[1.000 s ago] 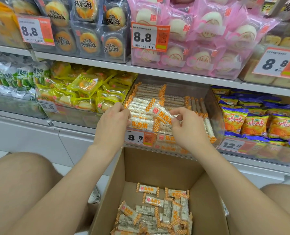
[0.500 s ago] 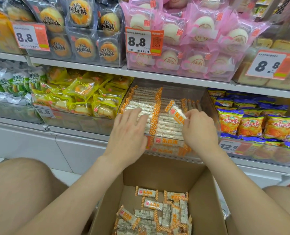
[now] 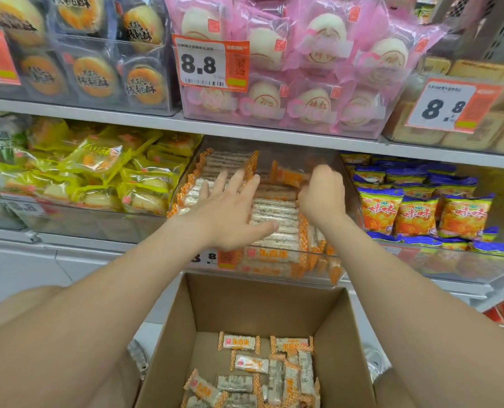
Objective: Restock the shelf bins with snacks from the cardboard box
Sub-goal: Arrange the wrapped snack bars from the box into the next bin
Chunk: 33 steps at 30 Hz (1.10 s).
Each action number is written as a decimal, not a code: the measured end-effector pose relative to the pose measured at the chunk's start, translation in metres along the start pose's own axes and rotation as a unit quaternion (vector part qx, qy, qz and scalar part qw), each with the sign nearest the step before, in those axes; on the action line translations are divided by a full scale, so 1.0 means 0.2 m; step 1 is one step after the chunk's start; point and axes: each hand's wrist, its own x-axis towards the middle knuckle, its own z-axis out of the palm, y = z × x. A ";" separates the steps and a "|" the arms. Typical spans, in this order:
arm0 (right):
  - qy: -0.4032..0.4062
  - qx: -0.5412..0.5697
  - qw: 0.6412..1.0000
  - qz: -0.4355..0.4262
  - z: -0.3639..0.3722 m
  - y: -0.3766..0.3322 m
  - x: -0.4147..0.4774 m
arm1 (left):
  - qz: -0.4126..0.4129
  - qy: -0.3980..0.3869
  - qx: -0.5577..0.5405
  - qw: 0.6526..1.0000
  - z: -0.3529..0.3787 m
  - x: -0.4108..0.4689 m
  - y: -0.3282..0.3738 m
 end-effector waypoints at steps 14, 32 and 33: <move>0.046 -0.037 0.998 0.033 0.32 -0.02 0.38 | -0.048 -0.051 0.111 0.991 0.01 0.06 0.03; -0.086 -0.089 0.990 -0.062 0.11 -0.01 0.07 | -0.012 0.073 0.067 0.995 0.00 -0.04 0.04; -0.086 -0.096 0.988 -0.081 0.06 -0.03 0.03 | -0.007 0.101 0.060 0.993 -0.01 -0.07 0.04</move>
